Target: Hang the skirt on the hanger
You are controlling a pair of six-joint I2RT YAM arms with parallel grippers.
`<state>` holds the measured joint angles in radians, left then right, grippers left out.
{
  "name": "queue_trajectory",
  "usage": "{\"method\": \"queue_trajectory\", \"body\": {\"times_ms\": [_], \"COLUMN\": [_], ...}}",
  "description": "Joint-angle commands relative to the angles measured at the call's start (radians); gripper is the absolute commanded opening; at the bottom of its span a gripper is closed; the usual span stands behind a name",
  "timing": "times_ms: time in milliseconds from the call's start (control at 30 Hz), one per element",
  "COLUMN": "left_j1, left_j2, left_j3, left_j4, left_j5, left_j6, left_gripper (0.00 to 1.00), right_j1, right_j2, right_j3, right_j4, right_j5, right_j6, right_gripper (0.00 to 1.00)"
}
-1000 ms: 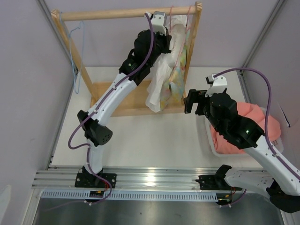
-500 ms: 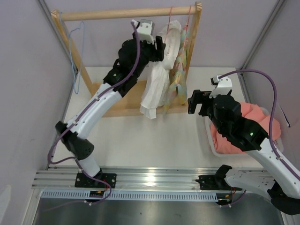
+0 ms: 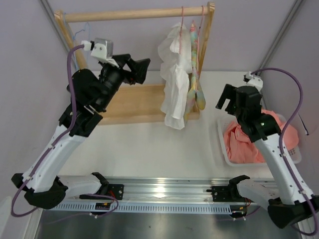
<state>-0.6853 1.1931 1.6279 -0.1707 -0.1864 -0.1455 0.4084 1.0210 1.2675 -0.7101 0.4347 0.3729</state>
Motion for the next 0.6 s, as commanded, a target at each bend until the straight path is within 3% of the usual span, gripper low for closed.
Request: {"method": "queue_trajectory", "body": {"times_ms": [0,100,133,333,567], "left_j1": [-0.003,-0.003,-0.003,-0.005,-0.005], "left_j2": [-0.131,-0.257,-0.286,-0.421,-0.478], "left_j3": [-0.098,-0.167,-0.231,-0.380,-0.499], "left_j4": [-0.088,-0.156,-0.162,-0.190,-0.219], "left_j5": [-0.016,0.001,0.013,0.136,0.162], "left_j6": [-0.133,-0.207,-0.221,-0.304,-0.310], "left_gripper": [0.84,0.86,0.85,0.83,0.83], "right_j1": [-0.286,-0.500,-0.514,-0.517,-0.516], "right_j2": [0.014,-0.019,-0.027,-0.036,0.016], "right_j3": [-0.065,-0.184,-0.229,-0.345,-0.399], "right_j4": [-0.086,-0.083,-0.088,-0.100,-0.025], "right_j5": [-0.196,-0.296,-0.291,-0.243,-0.227], "right_j6": [0.064,0.063,0.057,0.099,0.150], "right_gripper": [0.99,0.96,0.96,0.93,0.87]}}
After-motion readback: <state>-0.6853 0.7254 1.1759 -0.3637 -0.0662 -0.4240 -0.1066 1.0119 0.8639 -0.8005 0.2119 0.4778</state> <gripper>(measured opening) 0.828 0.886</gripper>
